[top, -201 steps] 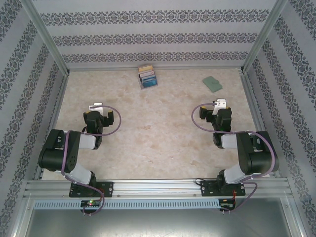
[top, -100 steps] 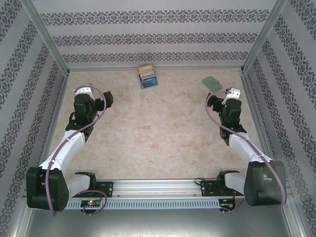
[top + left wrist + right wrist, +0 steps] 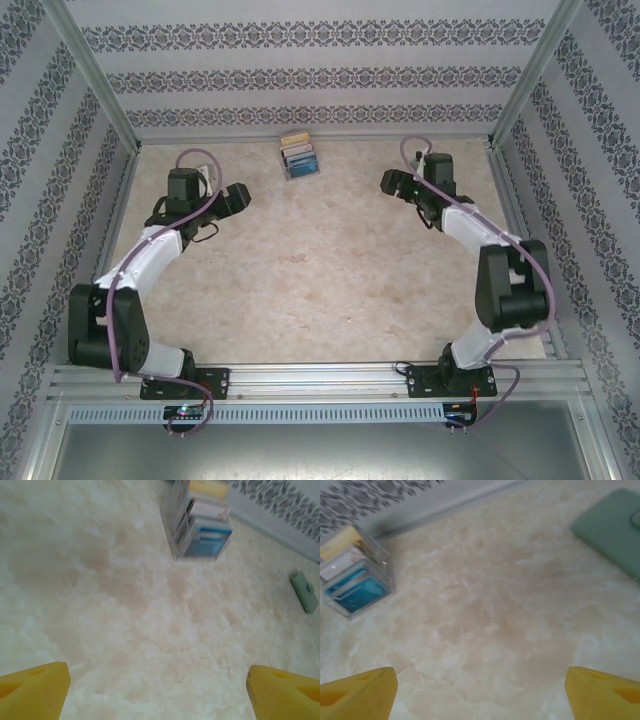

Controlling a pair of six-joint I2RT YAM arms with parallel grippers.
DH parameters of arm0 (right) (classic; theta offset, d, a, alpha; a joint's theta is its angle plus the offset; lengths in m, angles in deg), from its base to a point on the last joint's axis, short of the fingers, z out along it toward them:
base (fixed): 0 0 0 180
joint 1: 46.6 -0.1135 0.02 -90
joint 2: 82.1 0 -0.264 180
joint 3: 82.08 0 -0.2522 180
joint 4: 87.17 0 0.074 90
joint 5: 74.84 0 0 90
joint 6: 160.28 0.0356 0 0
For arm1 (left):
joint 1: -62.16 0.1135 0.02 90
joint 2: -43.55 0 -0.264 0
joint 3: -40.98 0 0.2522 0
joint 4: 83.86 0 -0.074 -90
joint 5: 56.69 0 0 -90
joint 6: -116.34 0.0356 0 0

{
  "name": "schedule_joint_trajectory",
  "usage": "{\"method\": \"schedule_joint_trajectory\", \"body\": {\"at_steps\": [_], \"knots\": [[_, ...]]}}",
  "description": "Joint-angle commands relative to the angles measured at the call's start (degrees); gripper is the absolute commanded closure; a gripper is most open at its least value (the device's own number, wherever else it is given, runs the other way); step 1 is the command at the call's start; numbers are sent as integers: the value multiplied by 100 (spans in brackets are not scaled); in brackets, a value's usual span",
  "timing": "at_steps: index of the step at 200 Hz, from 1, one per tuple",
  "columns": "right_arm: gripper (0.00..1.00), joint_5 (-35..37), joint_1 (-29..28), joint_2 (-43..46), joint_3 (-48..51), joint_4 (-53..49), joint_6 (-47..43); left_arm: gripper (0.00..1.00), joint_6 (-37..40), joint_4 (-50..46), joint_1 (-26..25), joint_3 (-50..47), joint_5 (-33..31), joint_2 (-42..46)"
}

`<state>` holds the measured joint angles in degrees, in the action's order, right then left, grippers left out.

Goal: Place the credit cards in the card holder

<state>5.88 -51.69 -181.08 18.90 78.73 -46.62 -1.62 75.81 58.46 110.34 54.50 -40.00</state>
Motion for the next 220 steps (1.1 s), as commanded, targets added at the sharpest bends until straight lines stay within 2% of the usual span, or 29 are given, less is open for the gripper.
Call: {"method": "schedule_joint_trajectory", "body": {"at_steps": [1, 20, 43, 71, 102, 116, 134, 149, 187, 220], "knots": [[18, 442, 284, -676, -989, -1016, 163, 9, -149, -135, -200, 361, 328, -194], [20, 532, 350, -1320, -1889, -1563, -72, 11, -104, -24, -377, 479, 255, -436], [21, 1413, 359, -1985, -2940, -2310, -782, 18, -99, -23, -547, 742, 290, -815], [23, 2393, 368, -2781, -4081, -3058, -1770, 18, -76, -129, -707, 844, 291, -979], [22, 2378, 376, -3376, -4707, -3283, -2474, 18, 91, -353, -741, 669, 17, -876], [22, 2228, 429, -3749, -5236, -3736, -2744, 18, 149, -432, -741, 562, -60, -765], [33, 1226, 606, -4280, -6230, -4619, -2839, 18, 213, -435, -741, 416, -134, -594], [34, 1513, 601, -4594, -6850, -5181, -3017, 18, 285, -561, -739, 400, -221, -490], [36, 2173, 577, -4846, -6979, -5575, -3991, 18, 452, -837, -741, 384, -447, -294], [47, 2521, 561, -4929, -6833, -5619, -4638, 18, 537, -1209, -746, 472, -533, -236]]}}
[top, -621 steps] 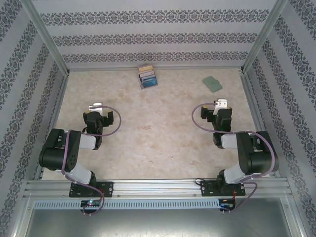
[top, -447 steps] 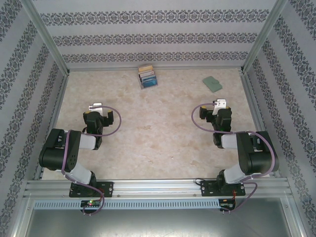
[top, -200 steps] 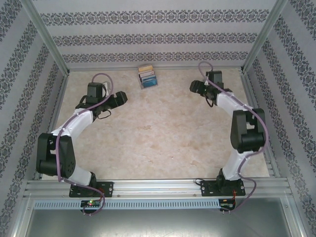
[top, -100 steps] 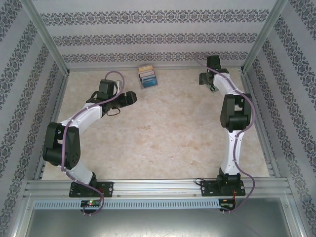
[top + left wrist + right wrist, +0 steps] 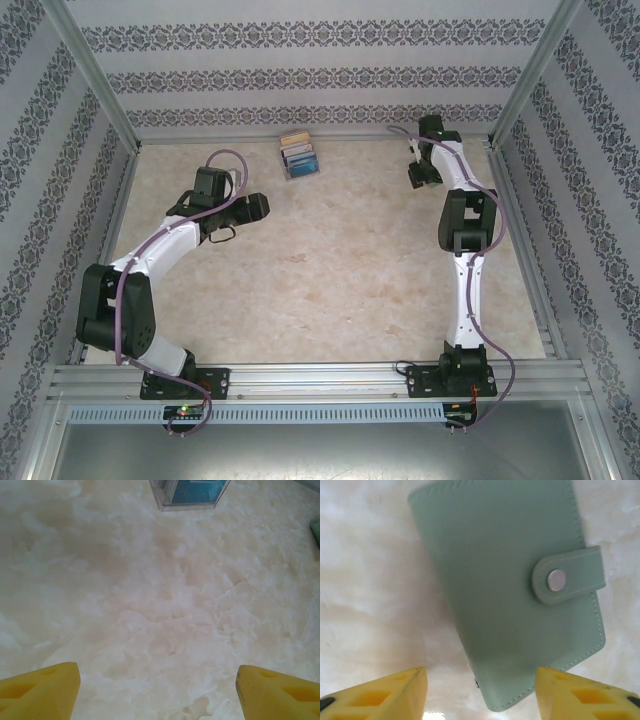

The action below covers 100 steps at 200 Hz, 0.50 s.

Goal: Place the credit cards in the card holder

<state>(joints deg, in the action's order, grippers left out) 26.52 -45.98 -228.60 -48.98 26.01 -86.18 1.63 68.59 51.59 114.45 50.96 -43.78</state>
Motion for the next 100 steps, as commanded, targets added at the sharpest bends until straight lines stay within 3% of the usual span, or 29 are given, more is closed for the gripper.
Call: {"method": "schedule_joint_trajectory", "body": {"at_steps": [1, 23, 39, 71, 100], "knots": [[48, 479, -10, -178, -36, -333, -688, 18, 207, -491, -55, 60, -181, 149], [60, 716, -9, -29, 241, -30, -795, 18, 186, -474, -59, -89, -277, 319], [62, 709, -10, 36, 348, 93, -906, 18, 118, -538, -59, -165, -433, 425], [80, 793, -33, 148, 395, 82, -927, 19, 159, -814, -59, -177, -523, 568], [88, 903, -221, 650, 1032, 561, -920, 19, 225, -931, -59, -245, -604, 757]]}}
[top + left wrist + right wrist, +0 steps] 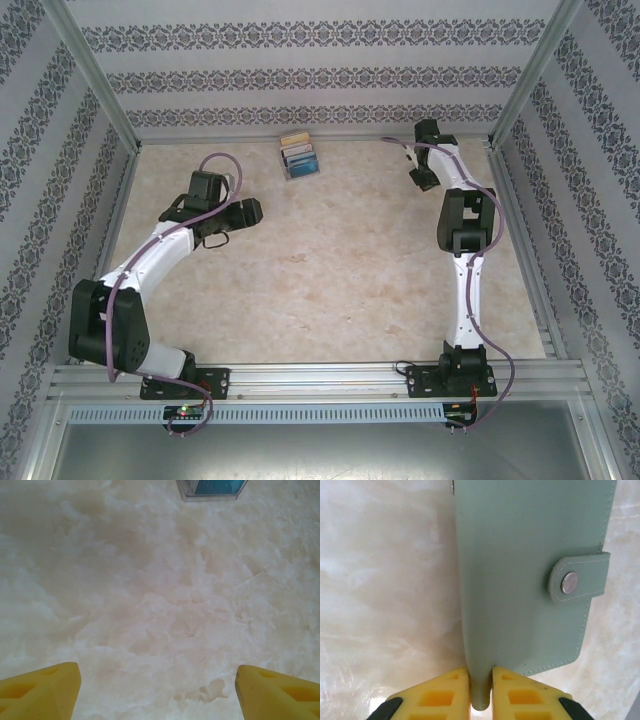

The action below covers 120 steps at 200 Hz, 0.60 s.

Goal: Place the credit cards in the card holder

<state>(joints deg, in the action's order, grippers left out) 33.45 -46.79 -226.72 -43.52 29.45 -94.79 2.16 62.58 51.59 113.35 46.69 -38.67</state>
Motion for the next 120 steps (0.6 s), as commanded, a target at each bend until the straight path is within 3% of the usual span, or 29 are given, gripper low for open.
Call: {"method": "schedule_joint_trajectory", "body": {"at_steps": [1, 40, 73, 92, 120], "knots": [[89, 202, -144, 479, 505, 221, -47, 19, 175, -331, -59, -138, -183, 252], [93, -1085, -344, 1213, 754, -801, 998, 18, 135, -340, -59, -293, -193, 478], [94, -1319, -911, 2529, 2823, -154, 2537, 18, 10, -209, -59, -561, 6, 676], [93, -2649, -1280, 2991, 3829, 415, 3206, 18, 173, -457, -59, -511, -82, 666], [90, -2721, -2053, 3665, 4873, 515, 3958, 17, 389, -990, -59, -272, -505, 630]]}}
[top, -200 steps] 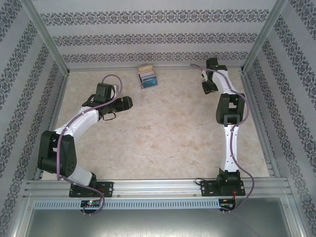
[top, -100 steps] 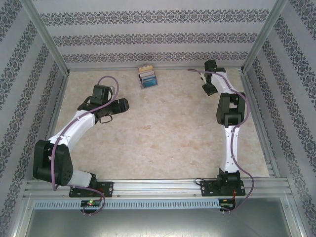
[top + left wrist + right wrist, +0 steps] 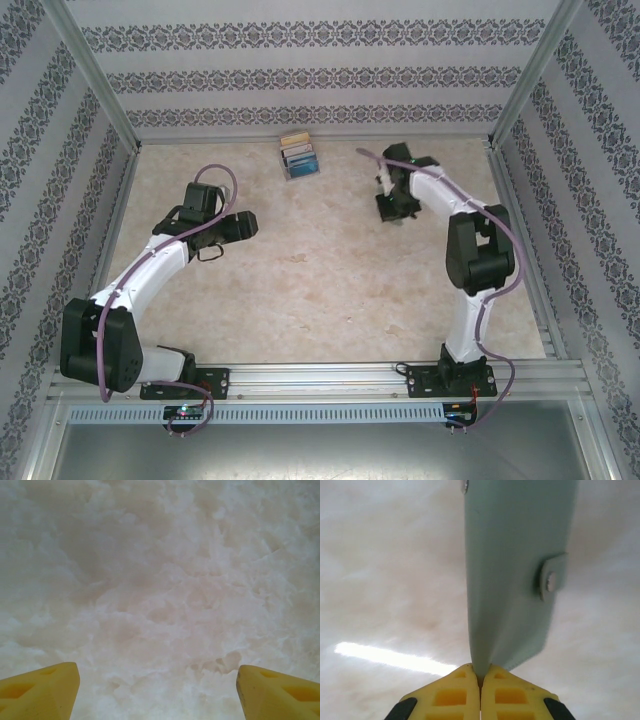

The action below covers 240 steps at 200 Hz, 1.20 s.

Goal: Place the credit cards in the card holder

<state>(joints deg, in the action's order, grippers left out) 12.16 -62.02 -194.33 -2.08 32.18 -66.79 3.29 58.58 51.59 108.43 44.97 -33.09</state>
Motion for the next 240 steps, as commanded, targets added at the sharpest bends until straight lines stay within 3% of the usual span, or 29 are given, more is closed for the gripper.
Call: {"method": "schedule_joint_trajectory", "body": {"at_steps": [1, 31, 48, 62, 81, 122, 179, 198, 240], "knots": [[89, -603, -557, 450, 756, 255, 1187, 17, 280, -595, -59, 220, -336, 76], [85, -1769, -1617, 1104, 2027, 1517, 2809, 16, -4, -309, -59, -70, -18, 148], [69, -2196, -2148, 1250, 2446, 2517, 3691, 19, -113, -94, -55, -227, 94, 91], [69, -2557, -2415, 1288, 2518, 3292, 3857, 24, -65, -168, -59, -165, 203, -4], [61, -2577, -2571, 1360, 2355, 3343, 3576, 25, 11, -214, -52, -21, 343, -96], [52, -2713, -1994, 2196, 2932, 3748, 3257, 23, -125, 57, -59, 193, 381, -301], [46, -1463, -1081, 3436, 3518, 3606, 2931, 24, -549, 1378, -59, 938, 840, -1473], [46, -1284, -852, 3721, 3682, 3547, 2984, 42, -672, 1412, -58, 1687, 825, -2279], [46, -1192, -540, 4214, 3829, 3162, 2979, 68, -762, 1177, -76, 3531, 964, -4116]]}}
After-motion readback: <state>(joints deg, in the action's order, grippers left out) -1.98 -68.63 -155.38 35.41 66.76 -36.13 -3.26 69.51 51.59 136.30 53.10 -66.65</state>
